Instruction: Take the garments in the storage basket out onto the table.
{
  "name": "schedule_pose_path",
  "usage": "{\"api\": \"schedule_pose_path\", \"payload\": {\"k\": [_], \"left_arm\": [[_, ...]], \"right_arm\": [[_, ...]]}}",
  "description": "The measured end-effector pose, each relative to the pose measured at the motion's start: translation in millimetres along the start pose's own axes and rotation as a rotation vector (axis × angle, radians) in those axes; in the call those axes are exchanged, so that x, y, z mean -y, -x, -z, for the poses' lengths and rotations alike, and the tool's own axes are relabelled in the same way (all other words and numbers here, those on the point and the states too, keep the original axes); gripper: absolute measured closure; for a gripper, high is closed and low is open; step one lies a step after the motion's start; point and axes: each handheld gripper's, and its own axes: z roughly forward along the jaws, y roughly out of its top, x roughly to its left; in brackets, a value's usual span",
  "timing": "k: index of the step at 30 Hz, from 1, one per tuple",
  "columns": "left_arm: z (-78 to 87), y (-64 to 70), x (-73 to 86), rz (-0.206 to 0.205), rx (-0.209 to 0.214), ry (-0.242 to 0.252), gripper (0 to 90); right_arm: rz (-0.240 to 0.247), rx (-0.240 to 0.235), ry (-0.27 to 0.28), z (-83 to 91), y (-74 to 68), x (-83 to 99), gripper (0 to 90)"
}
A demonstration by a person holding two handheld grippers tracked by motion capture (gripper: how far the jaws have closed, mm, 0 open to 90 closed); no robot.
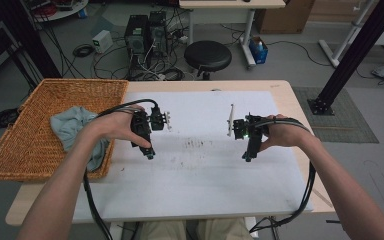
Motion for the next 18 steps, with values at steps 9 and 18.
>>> {"api": "schedule_pose_path", "payload": {"k": [9,18], "left_arm": [[15.4,-29.3,51.2,0.227,-0.038,0.023,20.1],[10.4,-77.5,119.7,0.581,-0.136,-0.024,20.1]], "right_arm": [[-0.026,0.011,-0.006,-1.6,-0.4,1.4,13.0],[-0.019,0.014,-0.011,-5.0,-4.5,0.1,13.0]]}}
